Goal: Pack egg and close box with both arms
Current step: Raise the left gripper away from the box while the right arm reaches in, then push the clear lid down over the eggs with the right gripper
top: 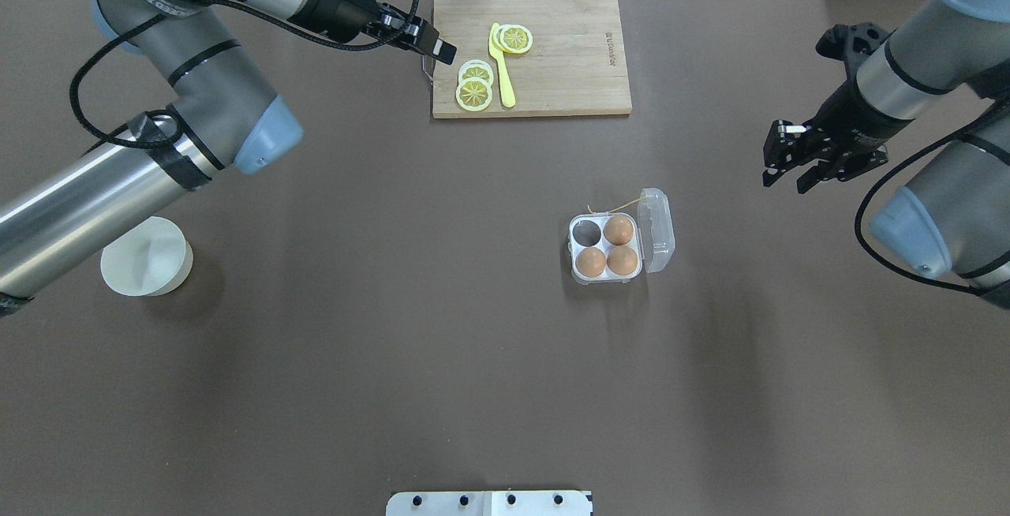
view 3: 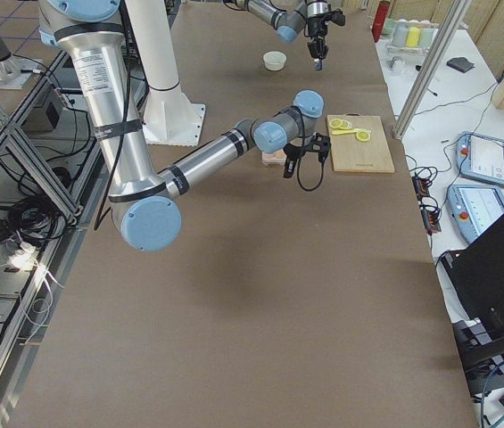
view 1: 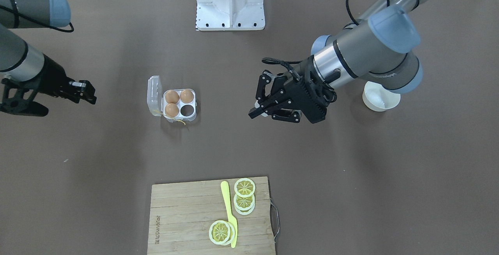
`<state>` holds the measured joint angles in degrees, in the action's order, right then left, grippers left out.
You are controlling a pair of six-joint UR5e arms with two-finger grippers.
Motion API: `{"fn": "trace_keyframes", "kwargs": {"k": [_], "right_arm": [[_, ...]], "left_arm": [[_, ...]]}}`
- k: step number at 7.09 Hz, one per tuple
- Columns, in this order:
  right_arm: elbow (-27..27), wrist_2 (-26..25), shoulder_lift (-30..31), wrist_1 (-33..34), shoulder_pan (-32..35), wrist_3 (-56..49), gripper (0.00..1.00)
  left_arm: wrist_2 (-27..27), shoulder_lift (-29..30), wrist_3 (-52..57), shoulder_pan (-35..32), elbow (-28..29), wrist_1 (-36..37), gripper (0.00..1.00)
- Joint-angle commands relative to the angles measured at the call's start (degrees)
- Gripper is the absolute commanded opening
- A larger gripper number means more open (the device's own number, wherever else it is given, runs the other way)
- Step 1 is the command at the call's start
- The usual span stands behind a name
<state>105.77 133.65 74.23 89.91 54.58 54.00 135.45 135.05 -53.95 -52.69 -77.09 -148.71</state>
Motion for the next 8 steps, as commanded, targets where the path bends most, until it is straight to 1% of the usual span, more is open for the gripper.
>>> {"fn": "trace_keyframes", "kwargs": {"k": [1,2,4,8], "right_arm": [[0.6,-2.1,-2.1,0.0,-5.2,3.0,0.51],[0.6,-2.3,-2.2,0.0,-6.3,3.2,0.44],[0.4,-3.5,-3.8,0.0,-8.0,6.4,0.00],[0.1,-3.9,-5.6,0.0,-8.7,6.9,0.00]], "left_arm": [[1.4,-0.1,-1.2,-1.0,-0.1,0.1,0.00],[1.4,-0.1,-1.2,-1.0,-0.2,0.0,0.00],[1.5,-0.1,-1.1,-1.1,-0.5,0.0,0.00],[1.8,-1.1,-1.0,-1.6,-1.8,-0.4,0.00]]}}
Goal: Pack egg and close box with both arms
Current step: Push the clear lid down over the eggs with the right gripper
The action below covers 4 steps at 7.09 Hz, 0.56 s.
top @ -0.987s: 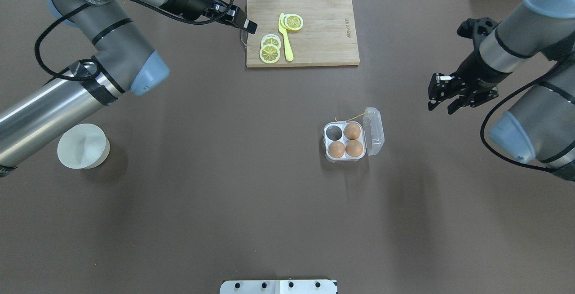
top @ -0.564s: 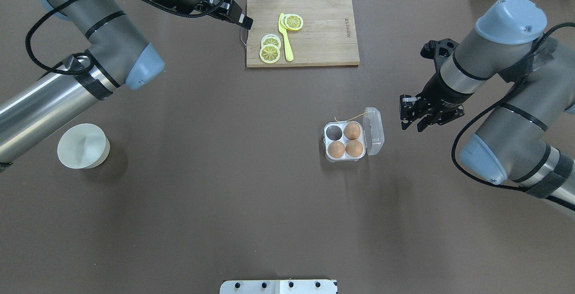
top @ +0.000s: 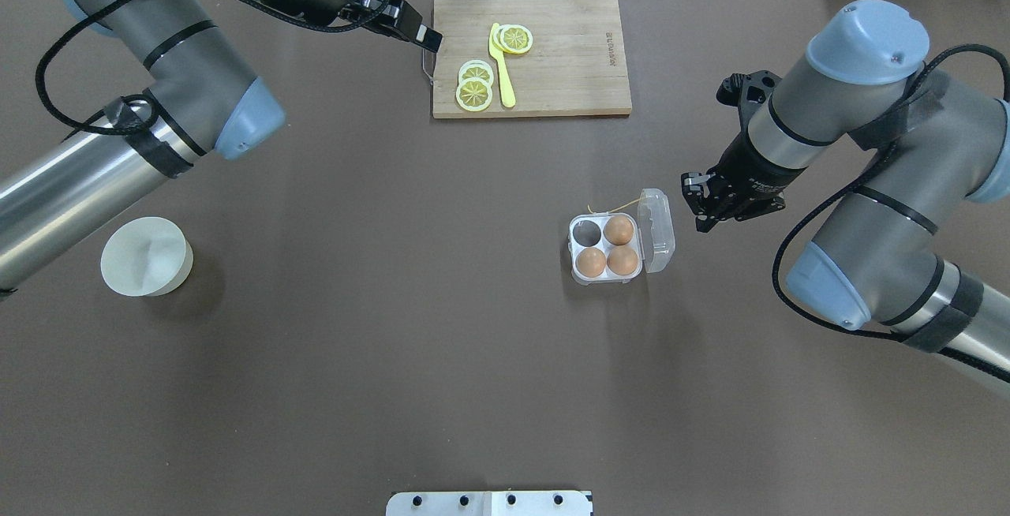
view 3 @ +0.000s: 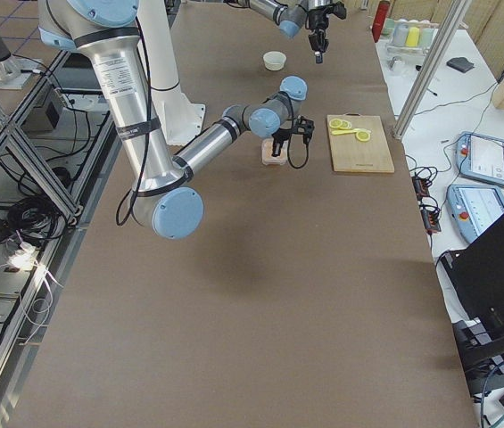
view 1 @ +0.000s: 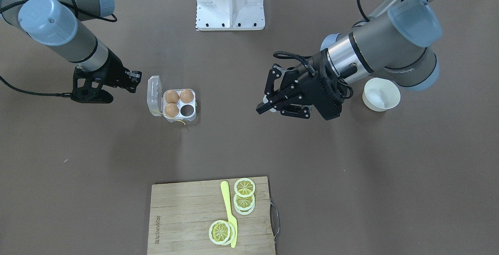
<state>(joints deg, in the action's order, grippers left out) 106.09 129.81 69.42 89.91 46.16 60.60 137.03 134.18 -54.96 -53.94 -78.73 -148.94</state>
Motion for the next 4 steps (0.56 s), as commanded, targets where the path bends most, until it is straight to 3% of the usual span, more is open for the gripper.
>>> {"fn": "trace_keyframes", "kwargs": {"k": [1,4], "right_arm": [[-0.4,-0.5,-1.3,0.0,-0.6,0.8,0.00],[-5.0,-2.0,-7.3,-0.1,-1.3,4.8,0.00]], "left_arm": [[2.3,-0.5,0.0,-1.5,-0.6,-0.1,0.00],[3.2,-0.6,0.0,-2.3,-1.2,0.1,0.00]]}}
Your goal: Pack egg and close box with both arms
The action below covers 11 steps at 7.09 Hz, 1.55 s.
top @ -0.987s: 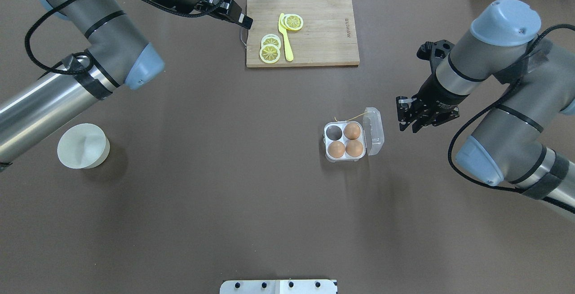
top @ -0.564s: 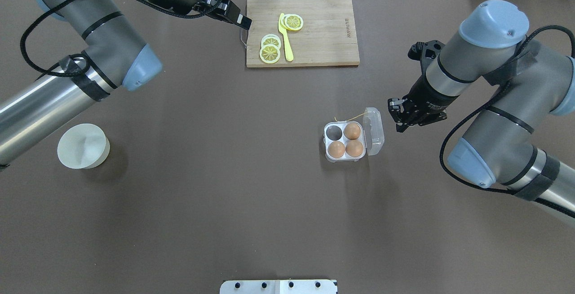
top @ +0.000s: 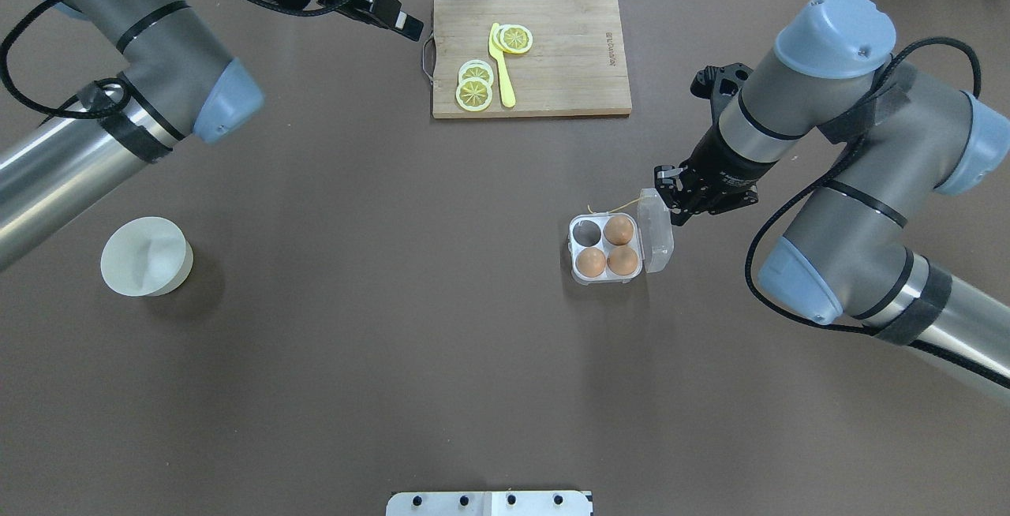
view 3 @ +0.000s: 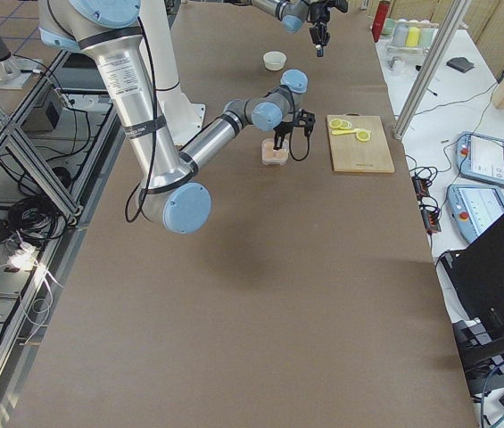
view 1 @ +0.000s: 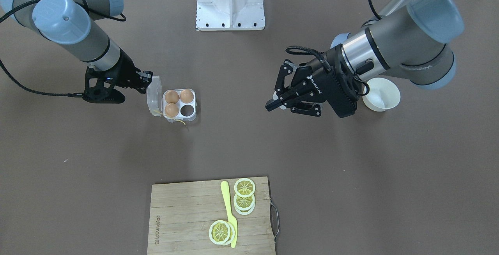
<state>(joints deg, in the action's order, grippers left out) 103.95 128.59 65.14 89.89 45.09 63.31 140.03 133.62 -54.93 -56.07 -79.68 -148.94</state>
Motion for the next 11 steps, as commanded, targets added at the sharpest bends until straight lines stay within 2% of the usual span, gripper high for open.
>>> {"fn": "trace_keyframes", "kwargs": {"k": [1,4,5,6,7,8,9,11], "right_arm": [[-4.0,-0.9,-4.6,-0.1,-0.3,2.4,0.00],[-5.2,-0.8,-8.8,-0.1,-0.4,6.2,0.00],[-7.6,-1.2,-9.1,-4.4,-1.0,7.5,0.00],[-10.2,-1.8,-8.5,-13.1,-1.8,13.5,0.00],[-9.6,4.2,-7.9,-12.5,2.5,13.6,0.00],[-8.8,8.0,-5.2,-12.5,6.4,11.8,0.00],[-5.4,8.6,-0.5,-12.4,9.2,9.8,0.00],[-3.7,8.1,8.4,-12.4,15.3,4.3,0.00]], "left_arm": [[0.2,0.0,-0.1,-0.2,-0.6,0.1,0.00],[0.1,-0.7,-0.1,-0.1,-2.0,0.2,0.00],[0.2,-0.8,-0.1,-0.1,-2.1,0.2,0.00],[0.2,-0.9,-0.2,-0.1,-2.4,0.2,0.00],[0.1,-1.6,0.0,0.0,-2.3,0.2,0.00],[0.1,-1.7,0.0,0.0,-2.4,0.2,0.00],[0.0,-2.5,0.0,0.0,-2.4,0.2,0.00],[-0.2,-3.5,0.0,-0.2,-2.3,1.8,0.00]]}}
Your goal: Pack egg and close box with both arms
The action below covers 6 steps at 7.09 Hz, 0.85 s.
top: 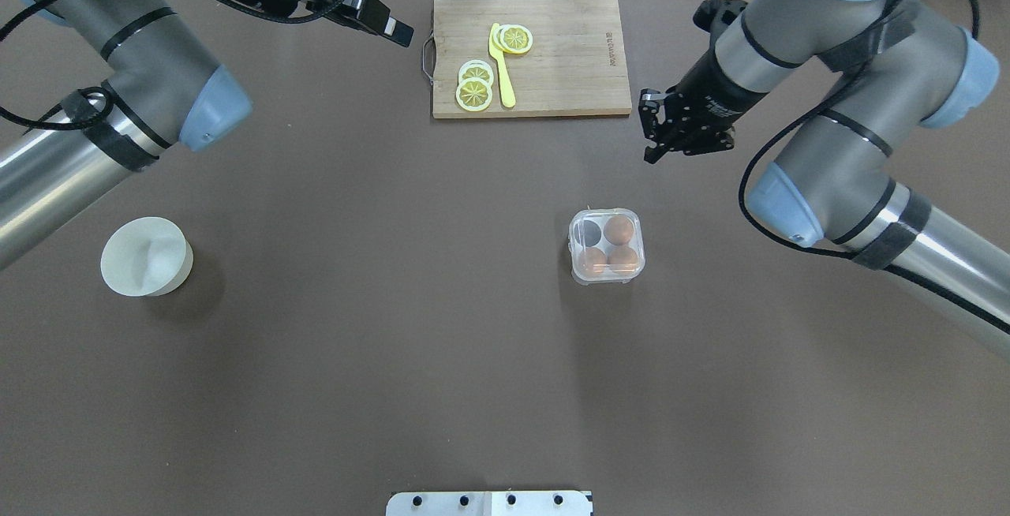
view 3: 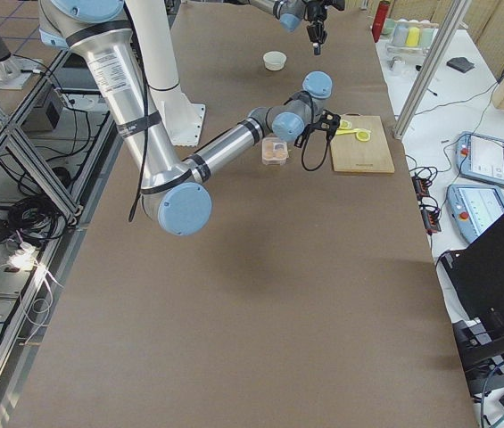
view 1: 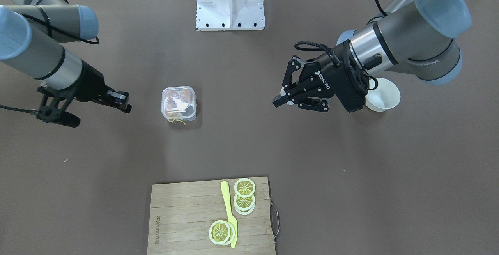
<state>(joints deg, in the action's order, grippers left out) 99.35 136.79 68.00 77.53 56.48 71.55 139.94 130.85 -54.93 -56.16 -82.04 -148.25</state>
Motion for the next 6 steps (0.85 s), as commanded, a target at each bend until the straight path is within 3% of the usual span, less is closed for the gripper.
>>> {"fn": "trace_keyframes", "kwargs": {"k": [1,2,4,6], "right_arm": [[1.0,-0.3,9.9,0.0,8.0,-11.4,0.00],[0.7,-0.3,13.4,0.0,11.7,-19.7,0.00],[0.3,-2.5,17.8,0.1,16.4,-32.6,0.00],[1.3,-3.1,18.5,0.2,17.6,-40.5,0.00]], "left_arm": [[0.3,-2.3,0.0,-0.6,-0.9,3.7,0.00],[0.4,-6.2,0.0,-1.8,-3.4,5.5,0.00],[7.7,-10.9,2.3,-13.8,-6.5,15.8,0.00],[9.0,-23.6,15.8,-21.5,-6.1,16.5,0.00]]}}
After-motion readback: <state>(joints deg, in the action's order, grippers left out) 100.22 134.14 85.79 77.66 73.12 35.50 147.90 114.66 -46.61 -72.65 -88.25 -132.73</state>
